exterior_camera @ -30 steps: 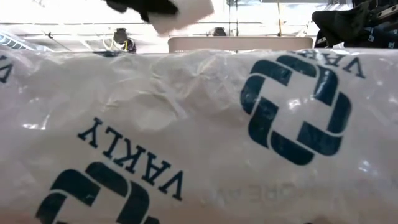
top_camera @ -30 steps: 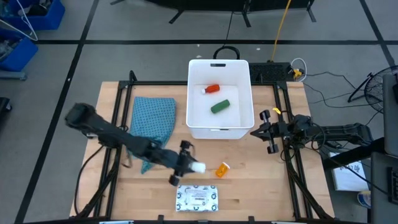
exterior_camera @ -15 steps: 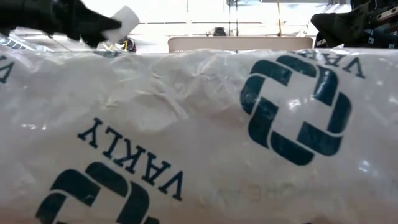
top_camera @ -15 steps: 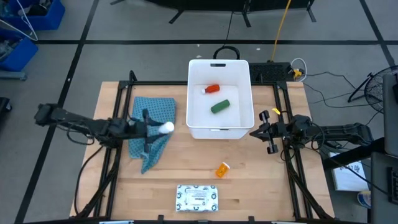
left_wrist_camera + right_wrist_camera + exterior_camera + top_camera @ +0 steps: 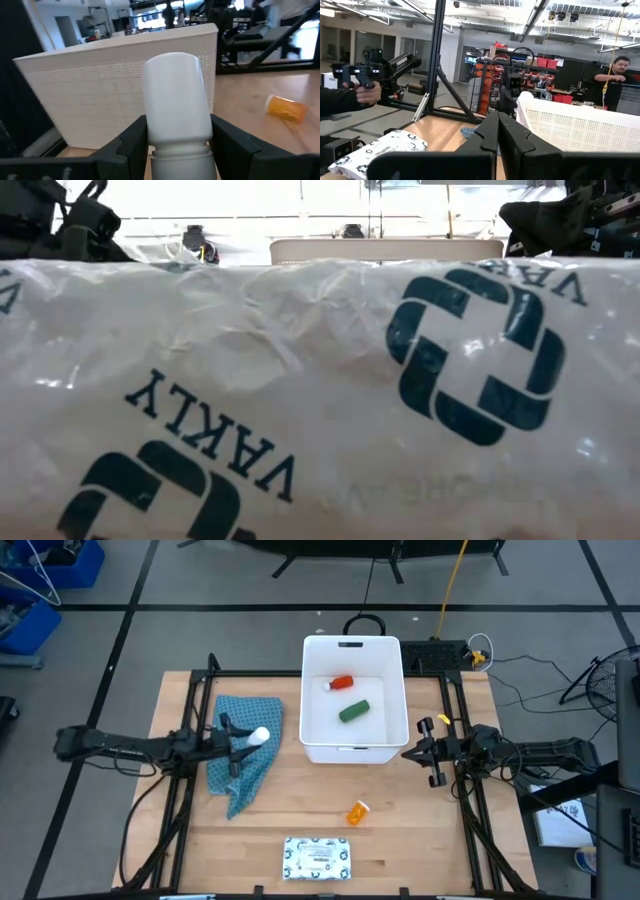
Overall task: Pick & place medical supplies in basket/bin
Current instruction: Put the white pill bottle into the white bin
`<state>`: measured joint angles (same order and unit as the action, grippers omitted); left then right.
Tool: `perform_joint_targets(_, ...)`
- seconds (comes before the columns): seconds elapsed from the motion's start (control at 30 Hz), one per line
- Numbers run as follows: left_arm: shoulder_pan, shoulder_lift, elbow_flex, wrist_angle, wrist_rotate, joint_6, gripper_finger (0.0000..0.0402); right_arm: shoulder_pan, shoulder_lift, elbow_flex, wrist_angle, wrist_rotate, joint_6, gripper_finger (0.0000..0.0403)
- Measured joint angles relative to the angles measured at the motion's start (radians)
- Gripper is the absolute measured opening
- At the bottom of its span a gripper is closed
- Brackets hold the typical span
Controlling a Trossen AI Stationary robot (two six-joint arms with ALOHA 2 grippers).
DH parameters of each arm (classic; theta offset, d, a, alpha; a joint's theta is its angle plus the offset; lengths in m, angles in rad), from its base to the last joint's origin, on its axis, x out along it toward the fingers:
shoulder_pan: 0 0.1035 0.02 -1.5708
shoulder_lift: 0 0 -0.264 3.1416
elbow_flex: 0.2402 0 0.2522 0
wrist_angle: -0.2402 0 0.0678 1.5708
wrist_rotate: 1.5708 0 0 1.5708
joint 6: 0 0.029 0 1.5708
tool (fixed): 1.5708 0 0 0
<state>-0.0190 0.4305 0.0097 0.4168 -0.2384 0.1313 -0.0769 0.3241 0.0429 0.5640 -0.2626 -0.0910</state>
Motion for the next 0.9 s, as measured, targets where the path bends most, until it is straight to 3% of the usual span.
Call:
perform_joint_targets(0.1, 0.016, -0.001, 0.000, 0.041, 0.043, 0.010, 0.0177, 0.000, 0.000, 0.000, 0.000, 0.001, 0.000, 0.0000)
perform_joint_targets(0.23, 0.047, 0.004, 0.044, 0.063, -0.003, -0.033, 0.0177, 0.000, 0.000, 0.000, 0.002, 0.019, 0.003, 0.0000)
perform_joint_targets(0.4, 0.106, 0.092, 0.325, -0.186, -0.004, 0.002, 0.0177, 0.000, 0.000, 0.000, 0.028, 0.108, -0.001, 0.0000)
perform_joint_targets(0.53, 0.184, 0.306, 0.643, -0.367, 0.000, 0.102, 0.0177, 0.000, 0.000, 0.000, 0.061, 0.138, -0.038, 0.0000)
perform_joint_targets(0.67, 0.294, 0.586, 0.962, -0.508, 0.083, 0.149, 0.0177, 0.000, 0.000, 0.000, 0.115, 0.136, -0.079, 0.0000)
perform_joint_targets(0.9, 0.412, 1.106, 1.384, -0.713, 0.224, 0.147, 0.0177, 0.000, 0.000, 0.000, 0.159, 0.197, -0.127, 0.0000)
